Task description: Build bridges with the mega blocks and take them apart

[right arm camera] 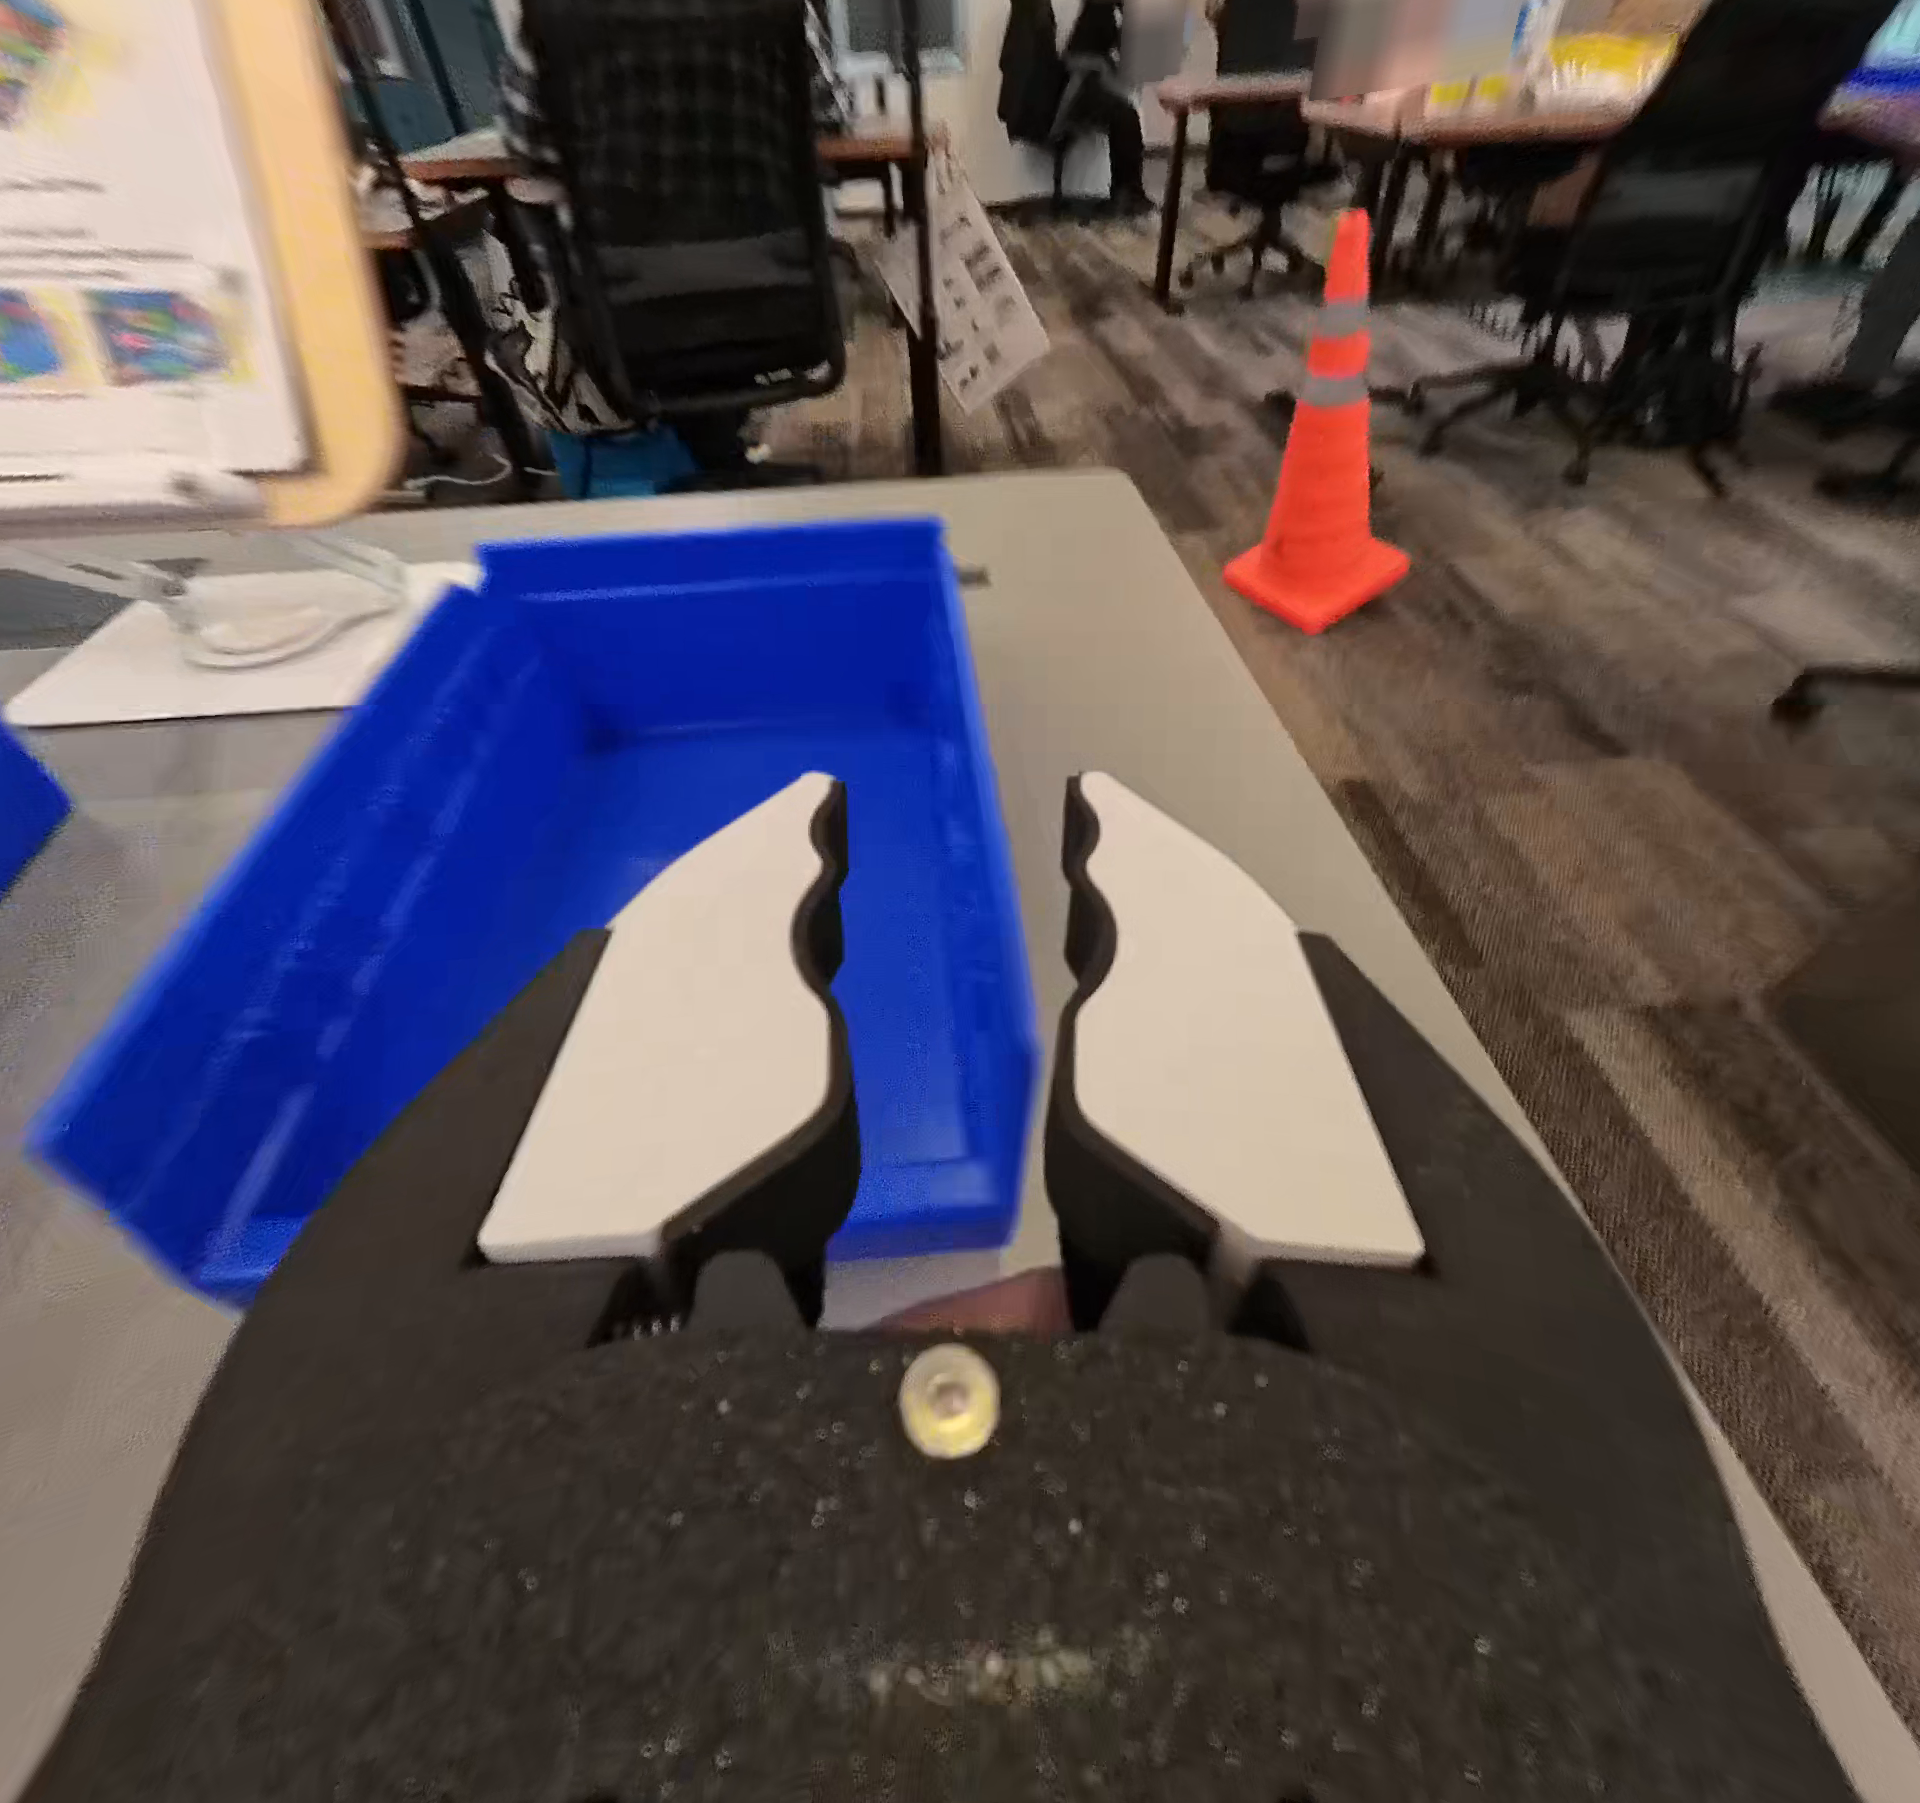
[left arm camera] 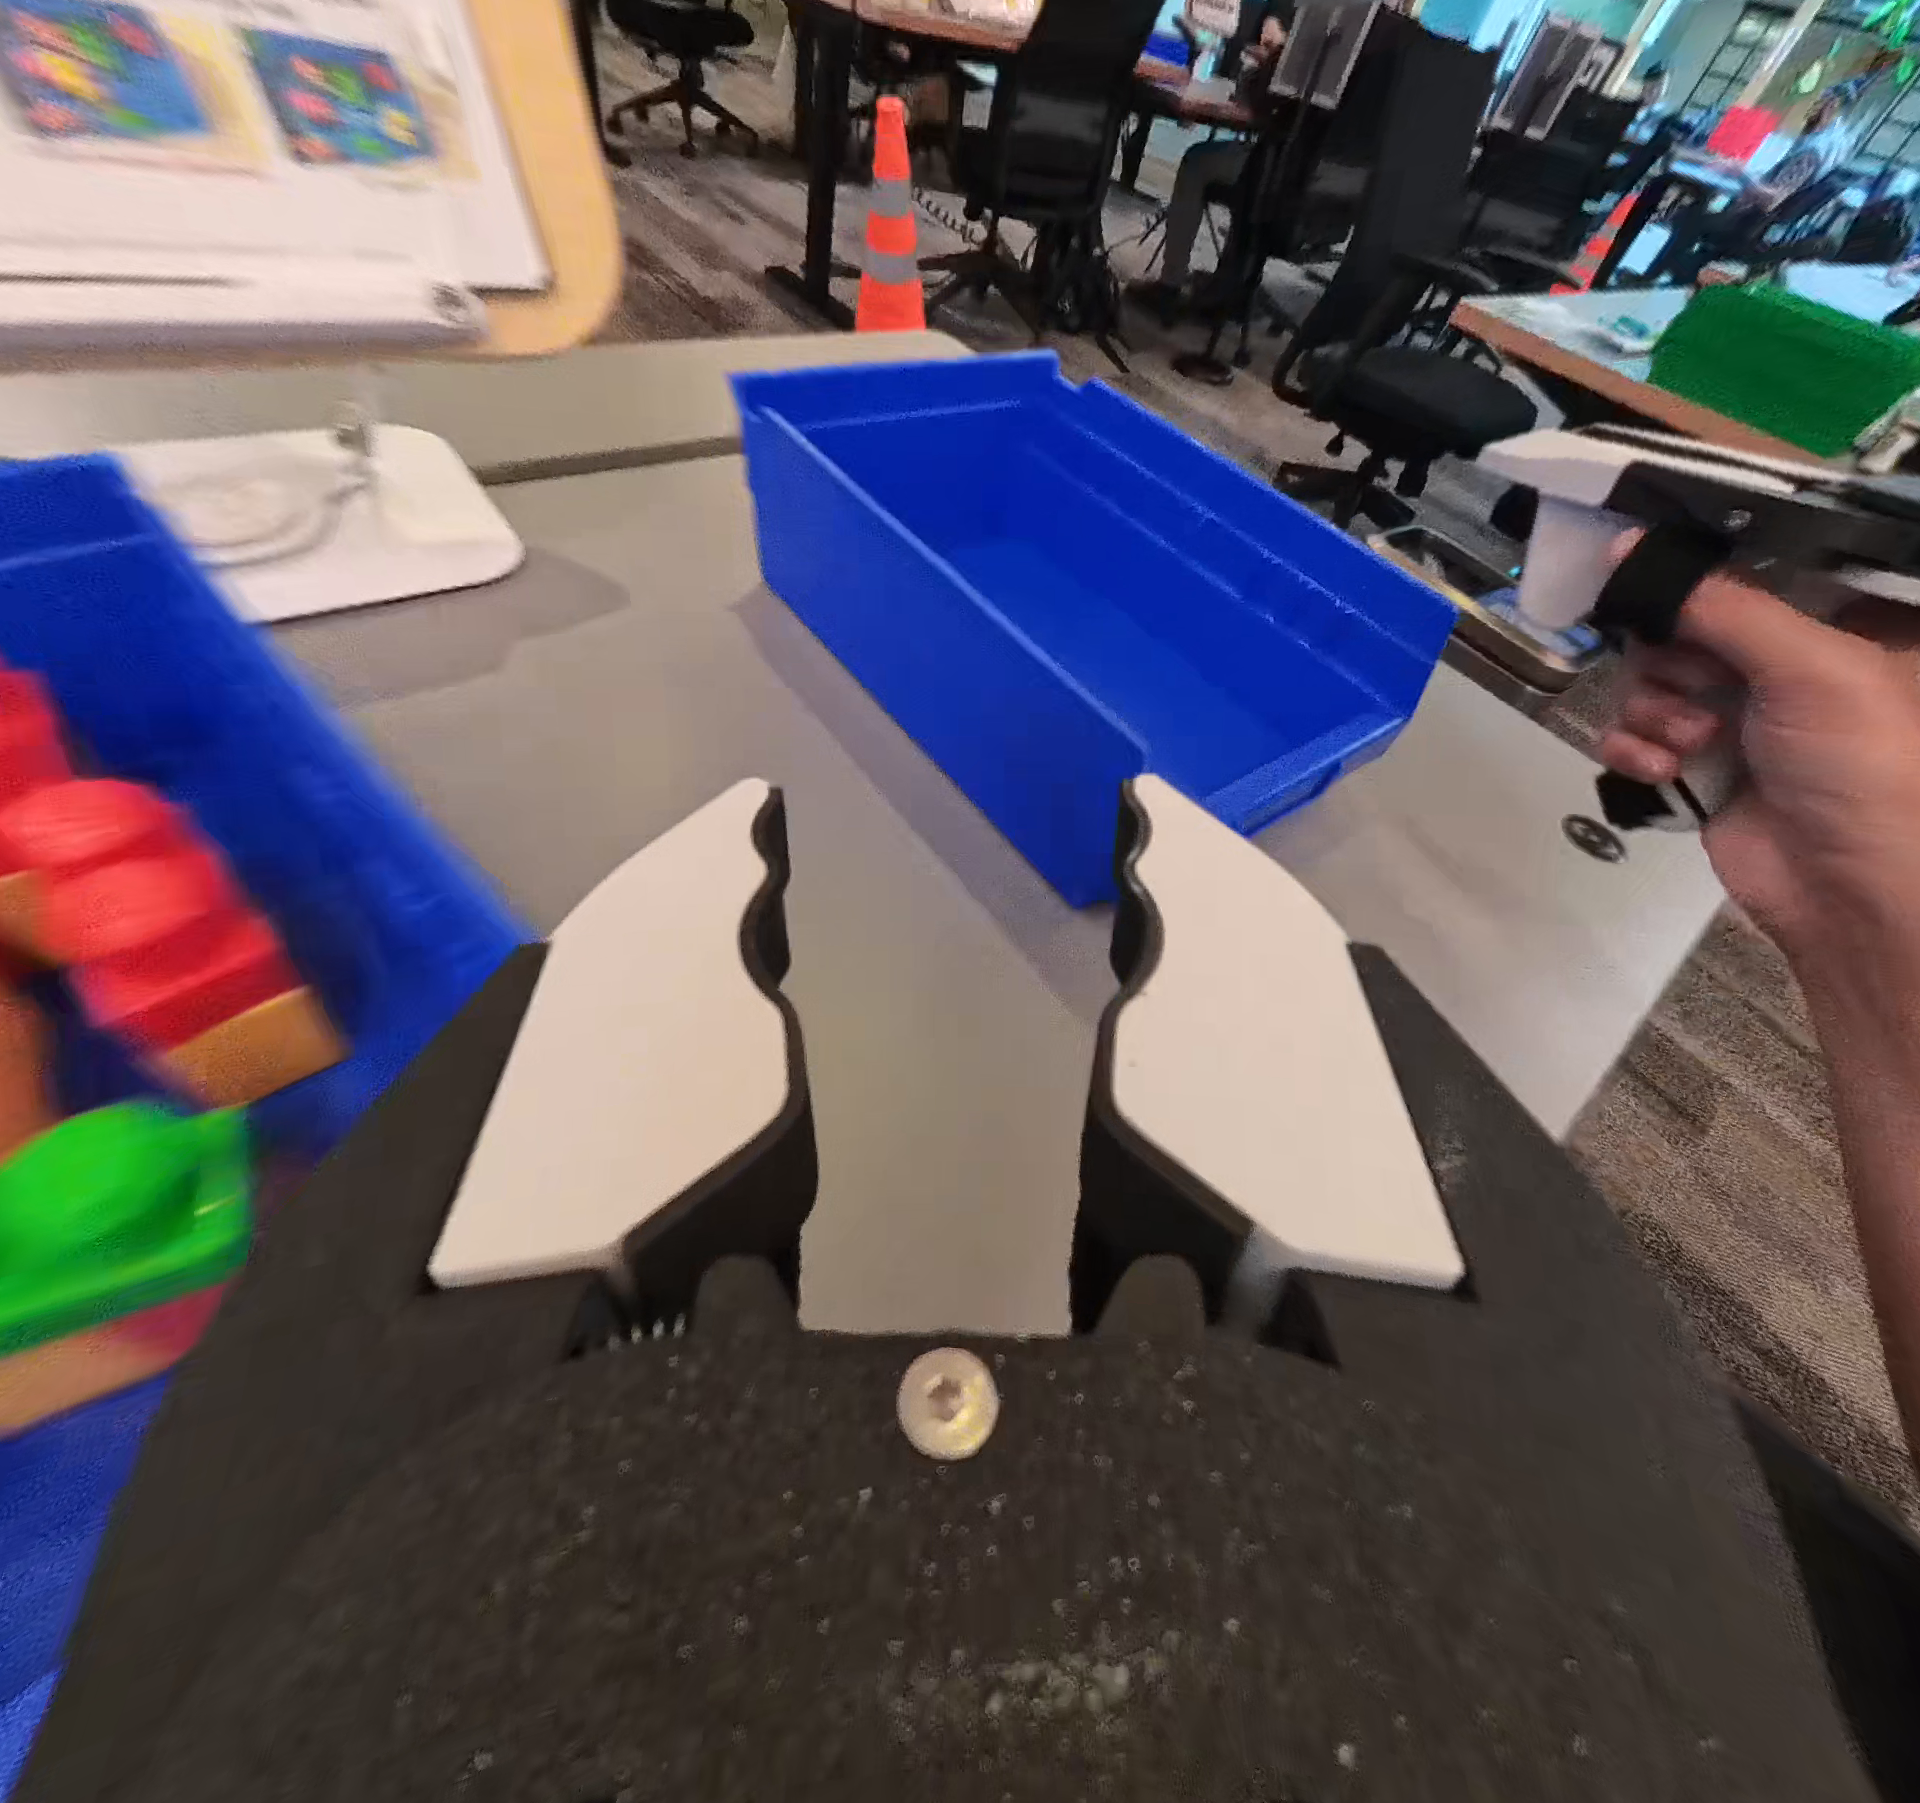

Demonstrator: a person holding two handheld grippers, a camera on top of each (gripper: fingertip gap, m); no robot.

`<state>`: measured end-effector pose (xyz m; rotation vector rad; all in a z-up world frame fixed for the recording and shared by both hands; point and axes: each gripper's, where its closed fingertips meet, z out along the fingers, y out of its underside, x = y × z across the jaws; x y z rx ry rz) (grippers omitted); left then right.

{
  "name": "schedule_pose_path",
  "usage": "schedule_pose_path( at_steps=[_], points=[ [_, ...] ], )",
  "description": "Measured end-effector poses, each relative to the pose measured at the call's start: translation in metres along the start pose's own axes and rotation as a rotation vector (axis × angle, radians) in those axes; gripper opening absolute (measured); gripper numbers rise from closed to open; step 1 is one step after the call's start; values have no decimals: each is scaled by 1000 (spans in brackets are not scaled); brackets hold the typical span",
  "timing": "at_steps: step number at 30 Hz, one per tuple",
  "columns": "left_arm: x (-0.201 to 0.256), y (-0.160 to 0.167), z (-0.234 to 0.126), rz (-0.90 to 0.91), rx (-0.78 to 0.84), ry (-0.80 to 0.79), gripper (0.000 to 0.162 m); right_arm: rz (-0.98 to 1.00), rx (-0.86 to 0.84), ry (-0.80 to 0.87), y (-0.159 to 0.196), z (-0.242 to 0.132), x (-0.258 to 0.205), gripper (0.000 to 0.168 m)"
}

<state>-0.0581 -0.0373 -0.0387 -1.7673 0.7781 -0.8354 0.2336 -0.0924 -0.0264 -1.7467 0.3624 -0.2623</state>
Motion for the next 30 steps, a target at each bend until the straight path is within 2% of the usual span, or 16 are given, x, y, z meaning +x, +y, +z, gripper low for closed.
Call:
schedule_pose_path(
  at_steps=[2, 4, 5, 7, 10, 13, 15, 17, 20, 21, 22, 23, 24, 30],
  points=[
    [-30, -11, -50, 13, 17, -35, 59, -67, 69, -84, -27, -15, -56, 39],
    [-79, -10, -95, 43, 14, -160, 57, -81, 97, -279, -34, -31, -141, 38],
    [-107, -5, -114, 51, 1, -237, 57, -70, 79, -409, -24, -39, -191, 38],
    [-161, 11, -147, 51, -27, -390, 57, -63, -27, -630, 20, -55, -288, 38],
    [-212, 40, -169, -3, -61, -495, 55, -73, -119, -628, 85, -54, -370, 39],
    [-227, 61, -163, -74, -83, -479, 52, -148, -39, -475, 92, -45, -395, 51],
    [-231, 67, -156, -96, -86, -467, 47, -175, -17, -414, 87, -37, -400, 48],
    [-232, 71, -147, -114, -106, -446, 44, -130, -22, -369, 81, -29, -397, 39],
    [-243, 67, -138, -125, -99, -479, 38, -136, -24, -323, 77, -18, -391, 37],
    [-246, 66, -135, -150, -100, -479, 37, -137, -42, -322, 79, -14, -392, 30],
    [-249, 67, -133, -171, -102, -492, 30, -126, -65, -326, 82, -10, -394, 19],
    [-255, 68, -135, -178, -104, -533, 10, -113, -73, -289, 84, -5, -392, 12],
    [-261, 69, -137, -166, -108, -572, 4, -117, -60, -256, 83, -2, -389, 6],
    [-263, 65, -150, -83, -84, -636, 3, 25, 1, -226, 72, -16, -401, 5]
  ],
)
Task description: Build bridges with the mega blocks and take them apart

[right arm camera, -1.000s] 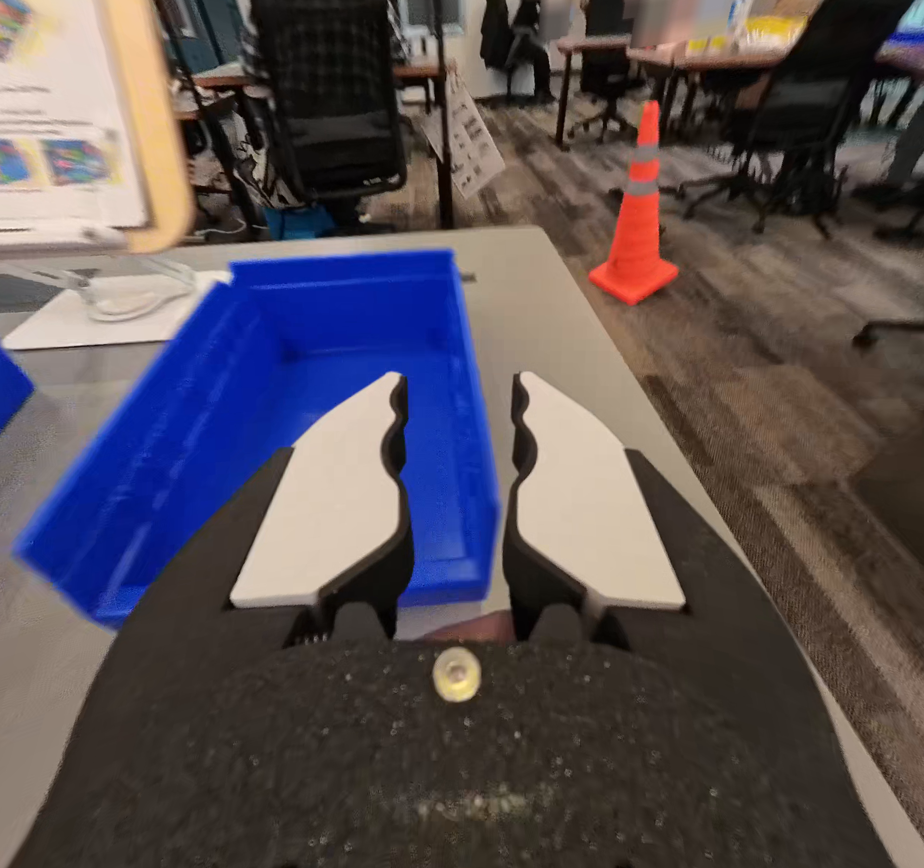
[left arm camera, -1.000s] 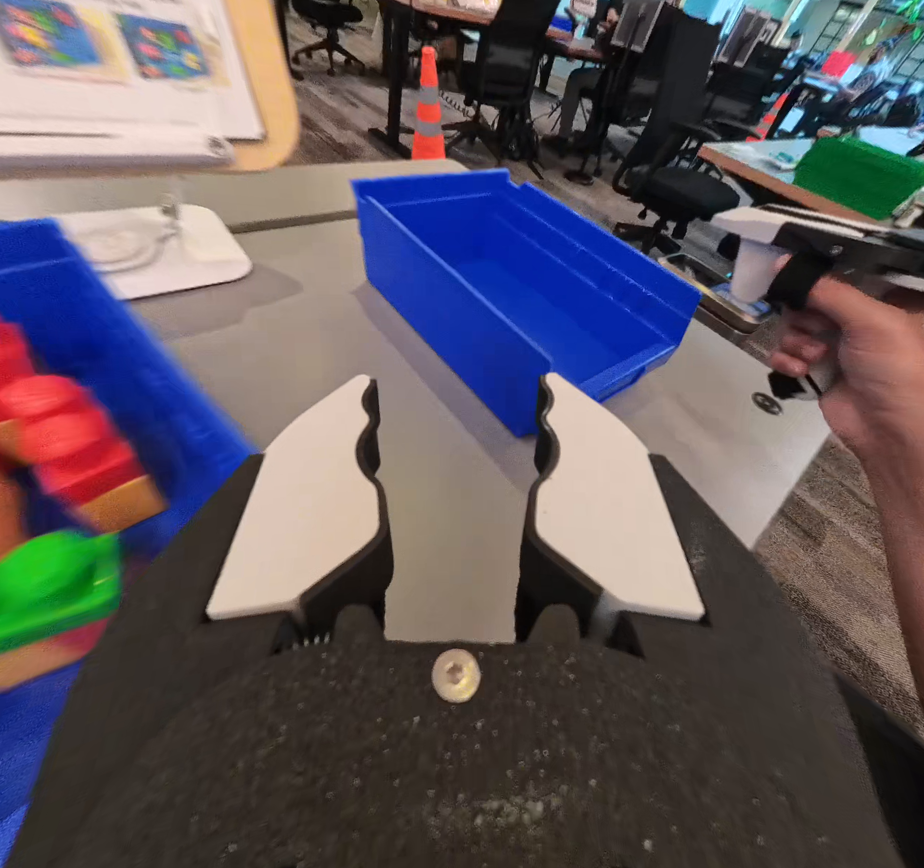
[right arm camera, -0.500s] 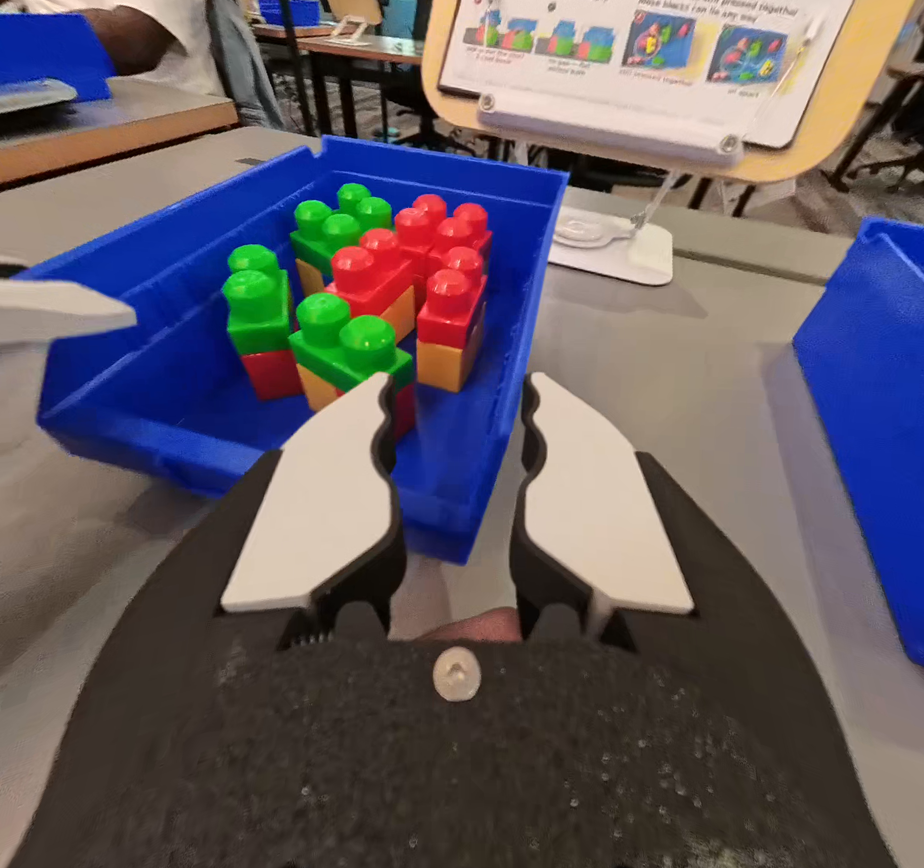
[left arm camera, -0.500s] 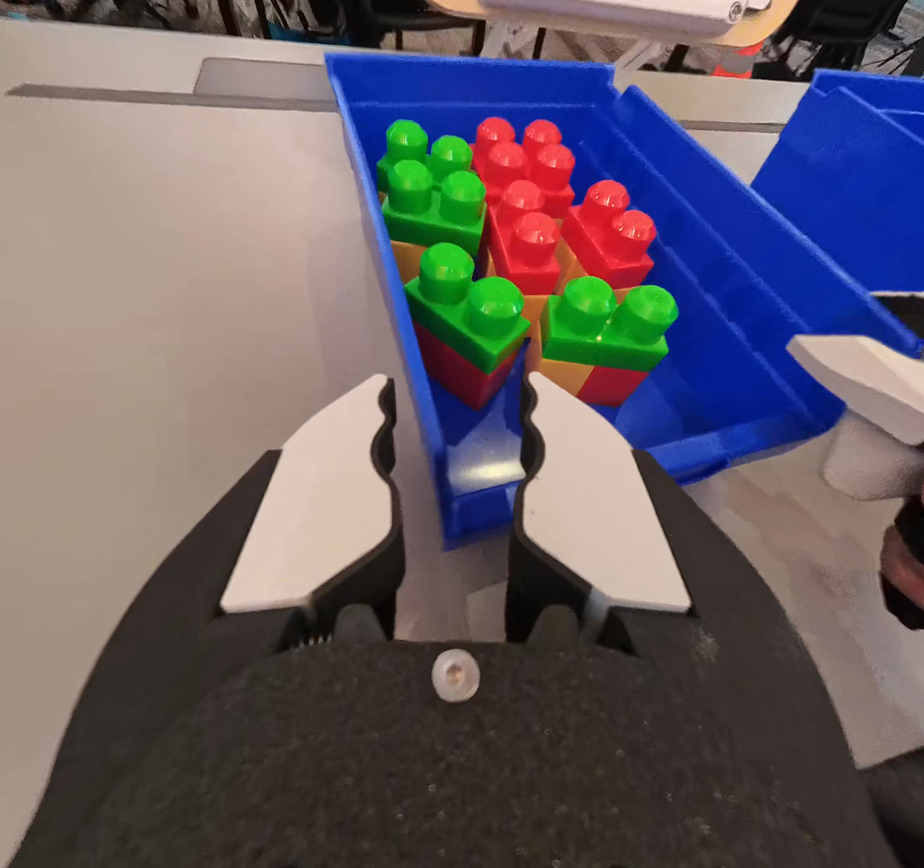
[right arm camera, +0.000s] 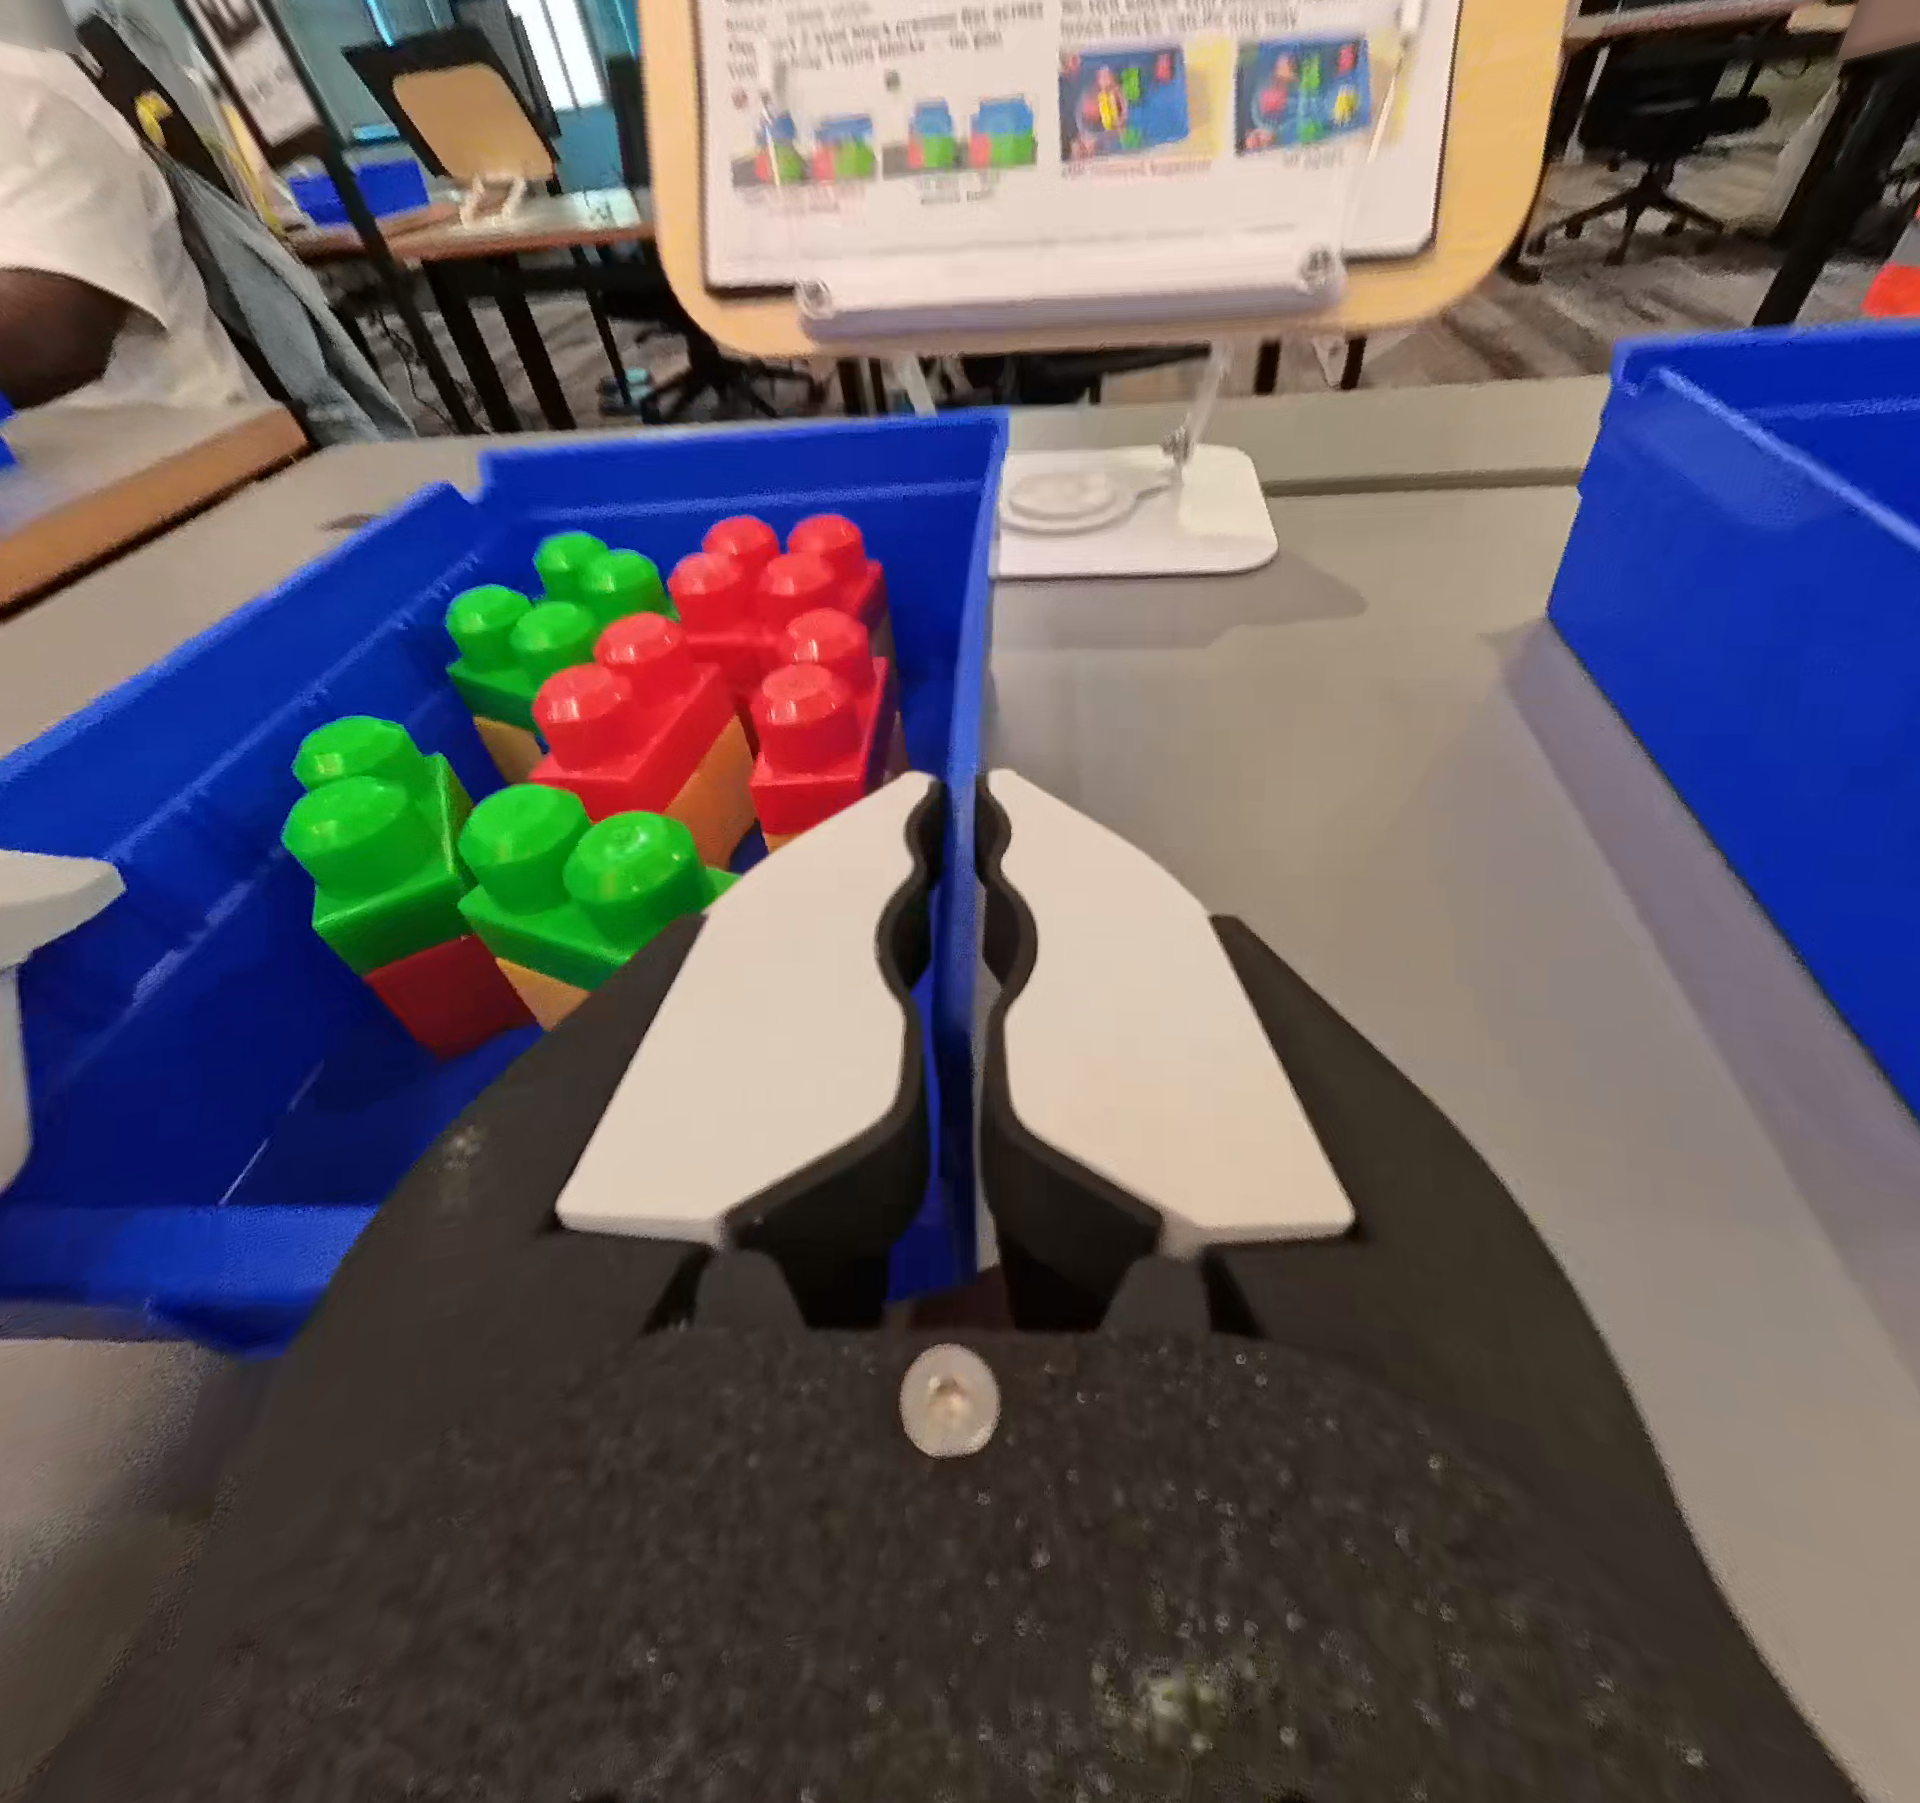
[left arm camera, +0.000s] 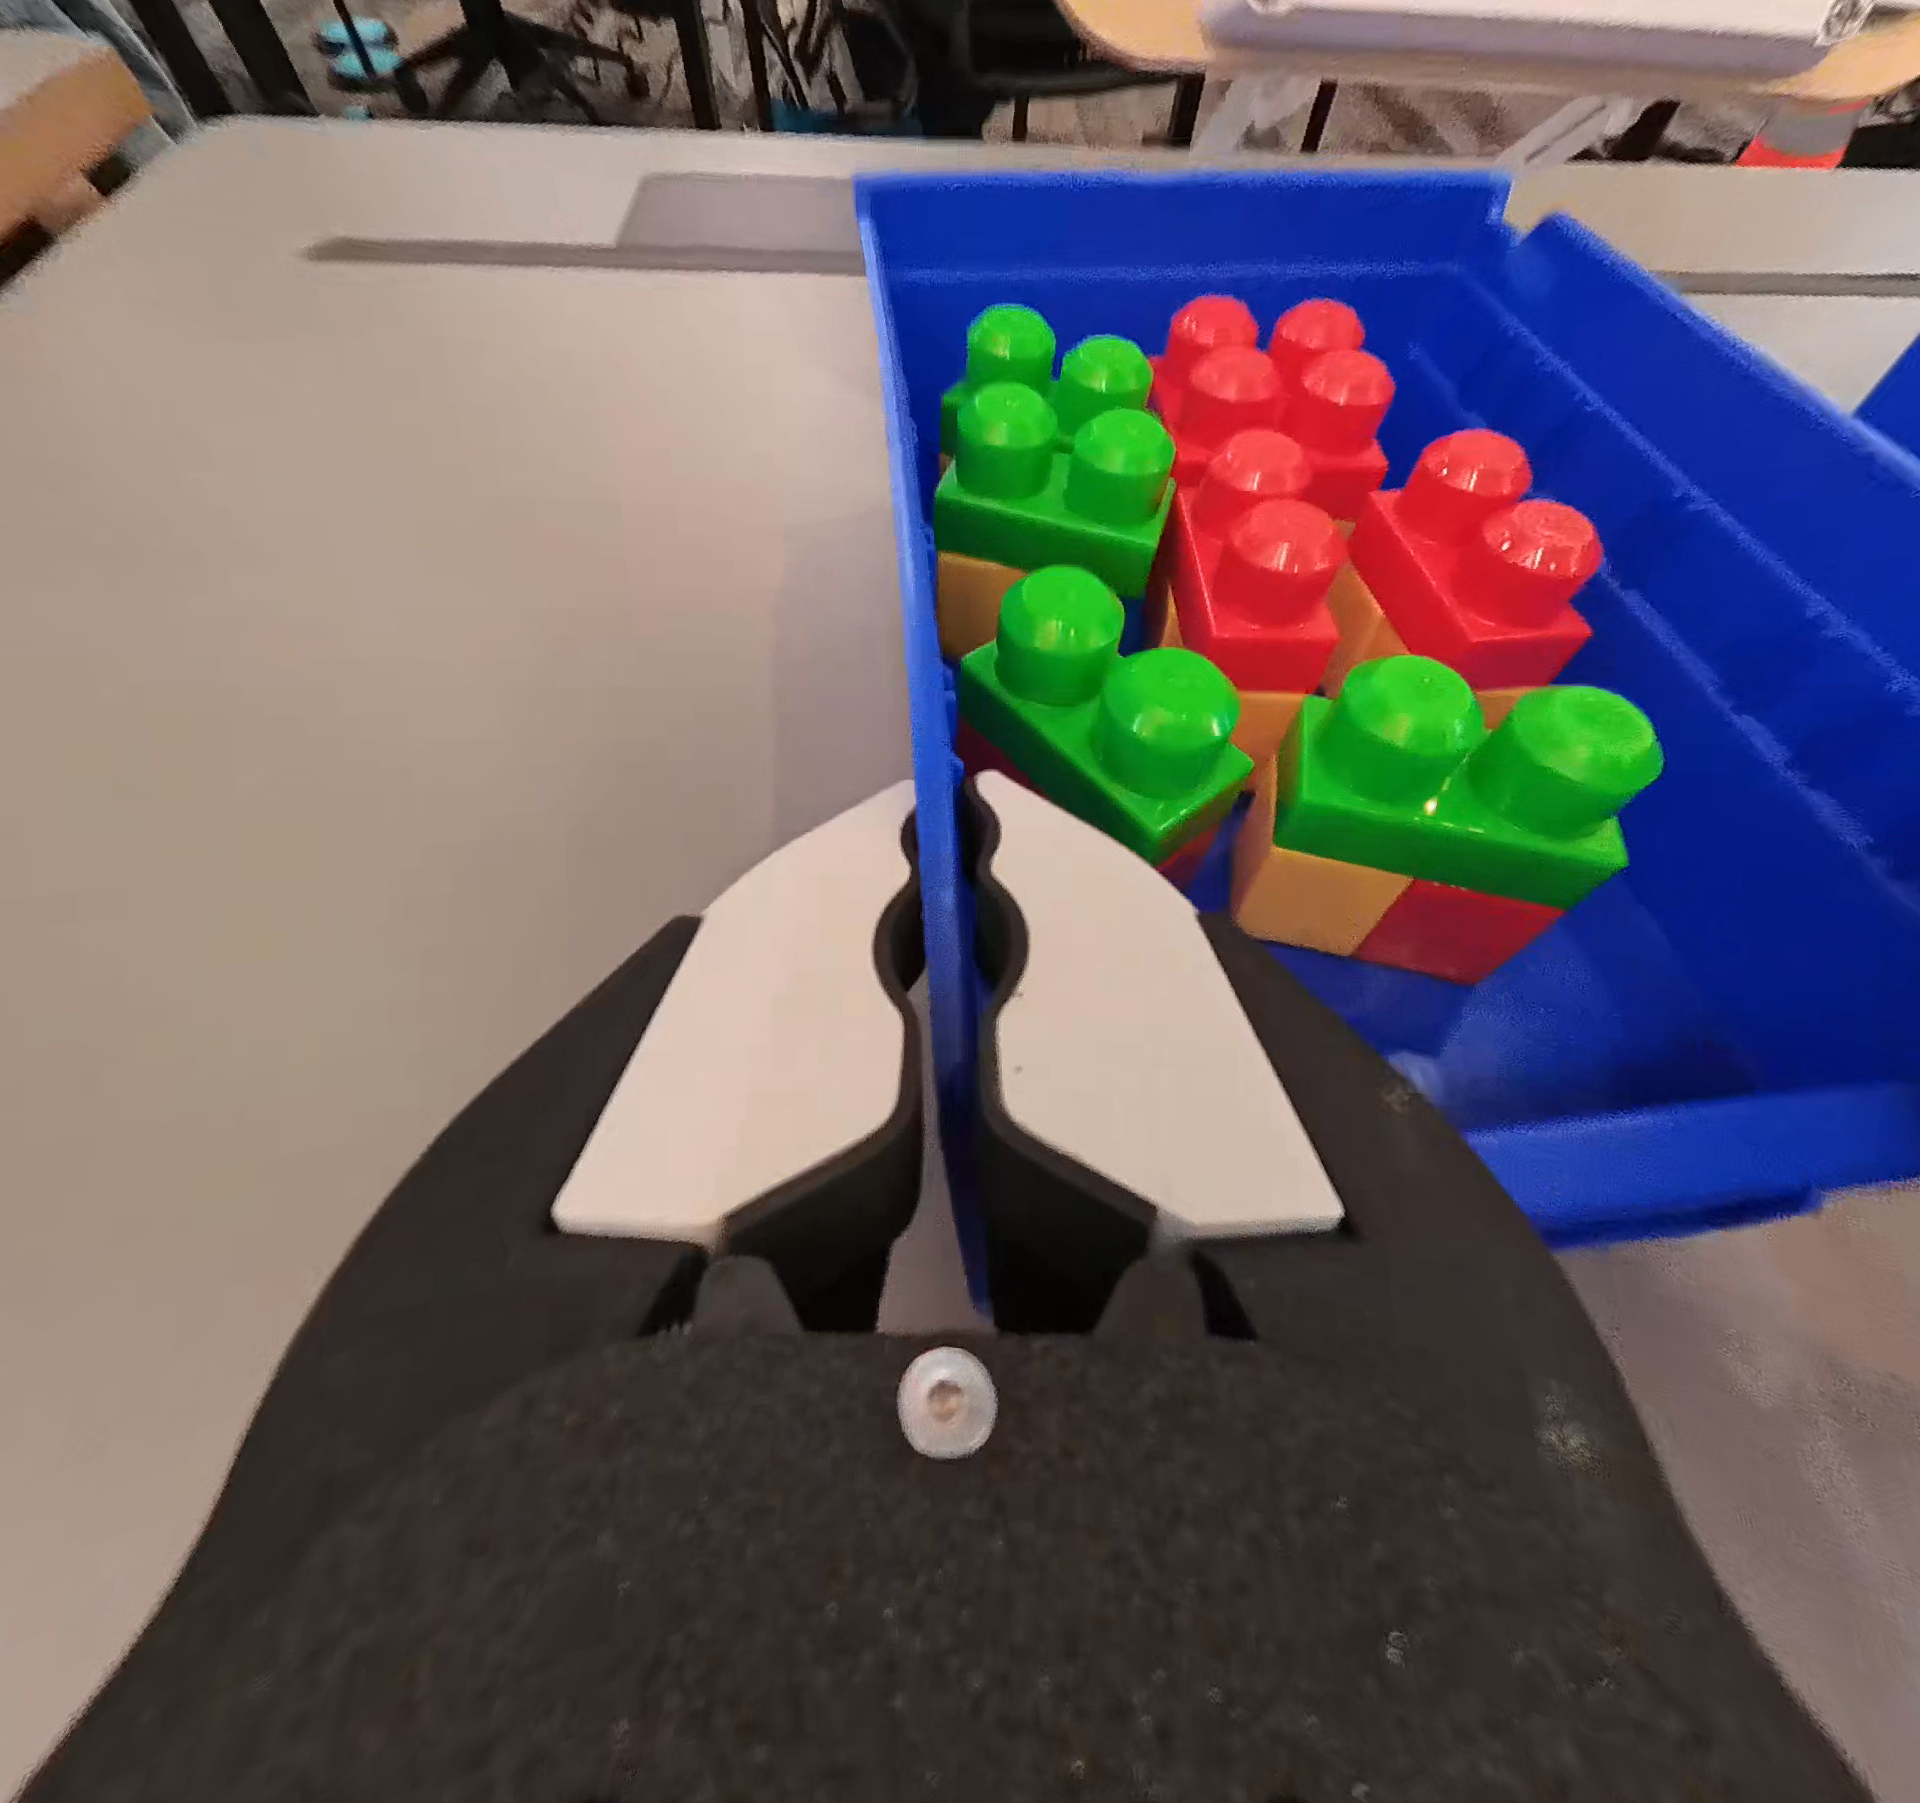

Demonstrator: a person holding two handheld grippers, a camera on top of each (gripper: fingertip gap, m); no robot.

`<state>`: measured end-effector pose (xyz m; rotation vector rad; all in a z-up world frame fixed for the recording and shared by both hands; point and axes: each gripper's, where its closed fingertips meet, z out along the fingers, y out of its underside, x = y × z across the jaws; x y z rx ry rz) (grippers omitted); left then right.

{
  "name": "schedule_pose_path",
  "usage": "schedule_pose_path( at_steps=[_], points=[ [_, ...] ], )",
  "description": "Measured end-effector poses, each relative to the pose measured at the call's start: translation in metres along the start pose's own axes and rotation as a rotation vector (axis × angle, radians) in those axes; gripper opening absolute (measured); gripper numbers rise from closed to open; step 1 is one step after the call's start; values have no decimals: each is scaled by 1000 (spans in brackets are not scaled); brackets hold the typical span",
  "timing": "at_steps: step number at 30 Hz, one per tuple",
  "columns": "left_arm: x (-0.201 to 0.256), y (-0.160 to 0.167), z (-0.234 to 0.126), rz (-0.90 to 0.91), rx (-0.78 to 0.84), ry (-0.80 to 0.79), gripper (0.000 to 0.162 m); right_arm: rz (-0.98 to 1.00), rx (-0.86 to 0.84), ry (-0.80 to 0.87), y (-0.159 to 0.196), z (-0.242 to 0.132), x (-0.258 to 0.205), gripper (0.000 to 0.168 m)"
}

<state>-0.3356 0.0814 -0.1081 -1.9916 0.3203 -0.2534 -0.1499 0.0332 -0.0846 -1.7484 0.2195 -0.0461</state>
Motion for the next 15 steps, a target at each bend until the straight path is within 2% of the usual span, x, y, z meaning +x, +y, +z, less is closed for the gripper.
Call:
schedule_pose_path(
  at_steps=[4, 15],
  points=[
    [-26, -6, -13, -46, 3, 28, 2, -10, 48, -39, -14, -8, -34, 4],
    [-141, -15, -29, -34, 53, -96, 0, 31, 9, -166, -15, 20, -151, 4]
  ],
)
